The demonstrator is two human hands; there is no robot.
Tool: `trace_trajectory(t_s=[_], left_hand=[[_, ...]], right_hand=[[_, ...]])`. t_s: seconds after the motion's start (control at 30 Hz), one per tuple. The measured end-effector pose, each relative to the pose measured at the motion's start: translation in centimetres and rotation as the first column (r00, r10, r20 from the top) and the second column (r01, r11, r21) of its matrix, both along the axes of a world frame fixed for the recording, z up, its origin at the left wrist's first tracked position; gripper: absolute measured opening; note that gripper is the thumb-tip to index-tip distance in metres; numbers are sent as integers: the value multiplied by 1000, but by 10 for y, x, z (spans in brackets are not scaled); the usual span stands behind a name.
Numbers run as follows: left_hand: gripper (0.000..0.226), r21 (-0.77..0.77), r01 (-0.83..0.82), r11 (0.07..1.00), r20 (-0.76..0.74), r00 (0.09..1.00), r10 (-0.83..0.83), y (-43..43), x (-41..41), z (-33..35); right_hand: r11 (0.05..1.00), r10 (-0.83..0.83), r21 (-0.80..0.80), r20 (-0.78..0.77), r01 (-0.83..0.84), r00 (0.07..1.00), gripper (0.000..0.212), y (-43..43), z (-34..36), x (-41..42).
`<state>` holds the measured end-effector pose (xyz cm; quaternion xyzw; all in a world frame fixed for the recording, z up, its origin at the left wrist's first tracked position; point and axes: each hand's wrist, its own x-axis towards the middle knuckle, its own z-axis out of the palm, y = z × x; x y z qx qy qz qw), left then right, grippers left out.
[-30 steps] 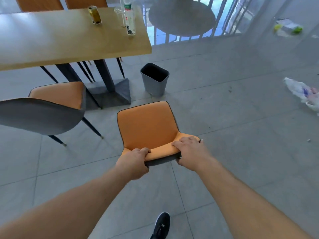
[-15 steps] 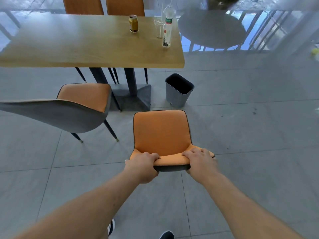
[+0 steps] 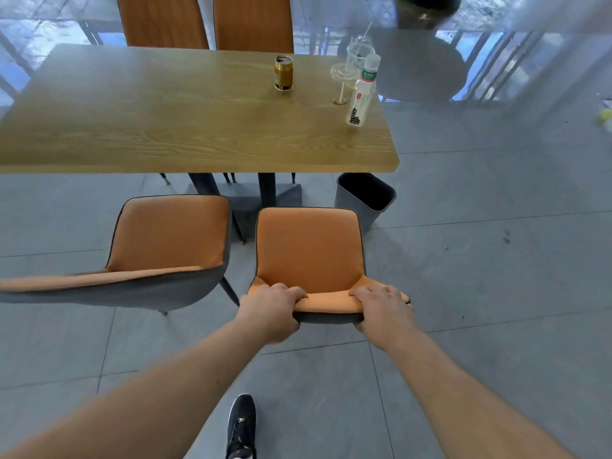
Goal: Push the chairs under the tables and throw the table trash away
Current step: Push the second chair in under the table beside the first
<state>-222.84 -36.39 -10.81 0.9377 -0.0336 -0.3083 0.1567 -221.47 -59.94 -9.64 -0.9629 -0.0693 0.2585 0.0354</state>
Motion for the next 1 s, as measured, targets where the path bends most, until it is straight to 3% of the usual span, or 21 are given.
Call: trace_trajectory(t_s=[0.27, 0.47, 0.57, 0.67, 0.87, 1.0], left_hand=[[48, 2, -45, 999, 34, 998, 45, 28, 63, -5], [51, -26, -127, 992, 95, 987, 129, 26, 56, -4], [65, 105, -203, 973, 154, 970, 186, 56, 36, 1], [69, 262, -279, 924, 194, 953, 233, 110, 14, 8], [37, 433, -386, 815, 242, 920, 307, 227, -13, 10], [18, 411, -251, 876, 269, 952, 146, 267, -14, -1]], right_hand=[[1000, -3, 6, 43, 3, 999, 49, 28, -11, 72], [997, 35, -70, 20, -33, 999, 49, 24, -7, 77], [975, 157, -161, 11, -153, 988, 65, 48, 0, 66], [938, 344, -60, 63, -340, 937, 66, 88, 3, 51], [911, 408, 2, 119, -411, 905, 33, 160, -6, 50], [928, 372, -33, 159, -371, 915, 15, 175, -18, 50]])
